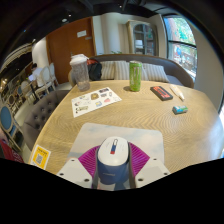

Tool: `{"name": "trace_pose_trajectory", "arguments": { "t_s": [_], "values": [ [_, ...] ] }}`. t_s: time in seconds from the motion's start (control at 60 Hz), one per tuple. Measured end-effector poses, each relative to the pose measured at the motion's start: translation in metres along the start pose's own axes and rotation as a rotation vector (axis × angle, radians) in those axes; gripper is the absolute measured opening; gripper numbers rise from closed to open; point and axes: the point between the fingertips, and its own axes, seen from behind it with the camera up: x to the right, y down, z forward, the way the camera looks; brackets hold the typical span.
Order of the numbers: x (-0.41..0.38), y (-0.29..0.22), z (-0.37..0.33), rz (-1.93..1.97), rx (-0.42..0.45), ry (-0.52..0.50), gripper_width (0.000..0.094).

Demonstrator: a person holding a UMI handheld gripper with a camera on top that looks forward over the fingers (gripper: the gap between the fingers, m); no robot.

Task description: Arrange mouse

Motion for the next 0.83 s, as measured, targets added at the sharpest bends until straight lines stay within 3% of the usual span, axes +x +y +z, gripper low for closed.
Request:
{"name": "trace_pose_trajectory", "arguments": {
  "t_s": [0.083, 0.117, 0.35, 0.433, 0.517, 0.65, 0.833],
  "values": [
    [0.015, 0.017, 0.013, 0.019, -0.026, 0.057, 0.0446],
    [0.014, 0.010, 0.015, 0.023, 0.022, 0.054, 0.0447],
    [0.016, 0.014, 0.016, 0.049, 0.010, 0.062, 0.0509],
    [0.016, 0.017, 0.014, 0.038, -0.053, 0.090, 0.0591],
    [0.016, 0.013, -0.001, 0.065, -0.082, 0.138, 0.0865],
    [-0.005, 0.015, -0.041, 0.090, -0.048, 0.154, 0.0836],
    [-0.022, 0.058, -0.106, 0.199, -0.089, 0.246, 0.0837]
  ]
}}
